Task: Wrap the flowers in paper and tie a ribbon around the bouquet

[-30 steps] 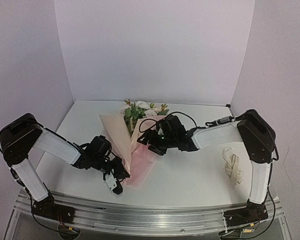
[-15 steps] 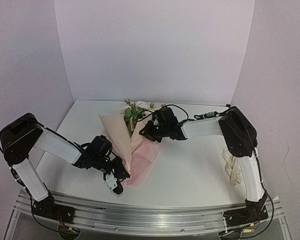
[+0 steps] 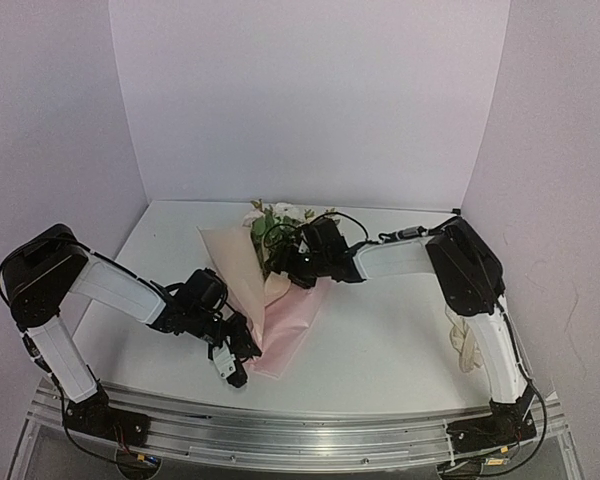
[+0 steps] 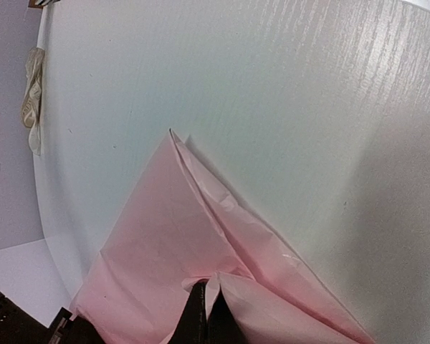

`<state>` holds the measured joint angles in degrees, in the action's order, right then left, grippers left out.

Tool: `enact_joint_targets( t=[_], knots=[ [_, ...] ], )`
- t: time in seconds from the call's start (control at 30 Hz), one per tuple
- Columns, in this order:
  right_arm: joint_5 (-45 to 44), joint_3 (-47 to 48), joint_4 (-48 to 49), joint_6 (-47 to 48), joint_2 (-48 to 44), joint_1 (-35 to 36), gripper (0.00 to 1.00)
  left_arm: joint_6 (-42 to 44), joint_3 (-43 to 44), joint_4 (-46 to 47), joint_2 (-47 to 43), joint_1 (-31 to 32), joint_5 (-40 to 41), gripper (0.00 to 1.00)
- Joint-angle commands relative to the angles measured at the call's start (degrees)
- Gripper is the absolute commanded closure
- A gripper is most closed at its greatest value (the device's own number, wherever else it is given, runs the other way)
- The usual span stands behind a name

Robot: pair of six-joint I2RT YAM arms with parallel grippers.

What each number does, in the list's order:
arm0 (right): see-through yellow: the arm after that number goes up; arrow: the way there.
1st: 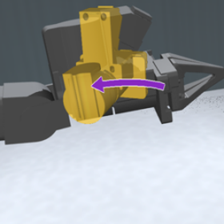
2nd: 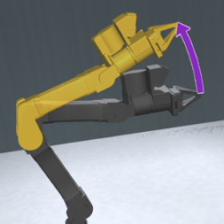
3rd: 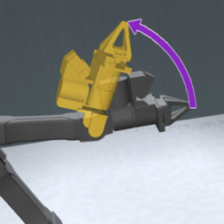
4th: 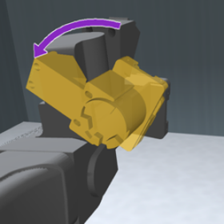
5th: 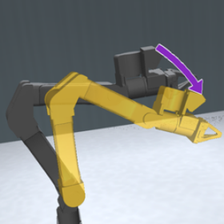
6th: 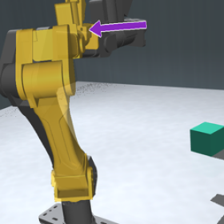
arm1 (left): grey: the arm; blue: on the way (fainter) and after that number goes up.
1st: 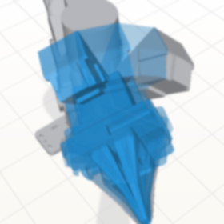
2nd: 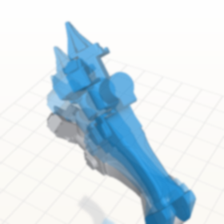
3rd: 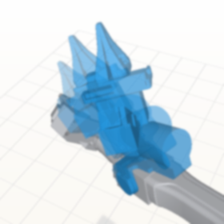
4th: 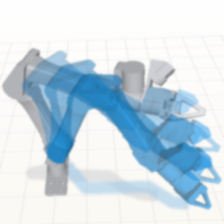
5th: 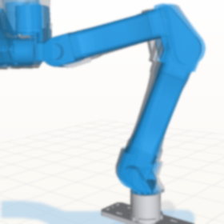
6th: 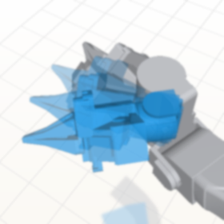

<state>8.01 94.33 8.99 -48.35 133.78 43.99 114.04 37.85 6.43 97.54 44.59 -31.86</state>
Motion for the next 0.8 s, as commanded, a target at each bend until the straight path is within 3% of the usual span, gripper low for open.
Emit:
enact_joint_targets(
  t=[0.0,0.17,0.33,0.5,0.77],
  knots=[
    [-9.7,-4.1,-6.9,10.4,-14.1,2.4,0.15,21.6,0.3,-4.9,1.5,0.5,-1.0,1.00],
    [-11.3,2.8,-11.3,19.4,-16.7,8.4,0.14,22.2,0.7,-5.2,1.8,0.5,-1.0,1.00],
    [-12.0,16.3,-16.4,21.1,-9.4,12.1,0.16,22.1,0.8,-5.1,2.1,0.4,-0.5,1.00],
    [-14.3,28.1,-21.6,23.1,-0.9,13.8,0.11,22.0,0.4,-5.4,1.7,0.5,-0.2,1.00],
    [-17.9,34.7,-23.5,25.5,5.0,14.1,0.13,21.8,0.0,-5.8,1.5,0.5,0.1,1.00]
  ],
)
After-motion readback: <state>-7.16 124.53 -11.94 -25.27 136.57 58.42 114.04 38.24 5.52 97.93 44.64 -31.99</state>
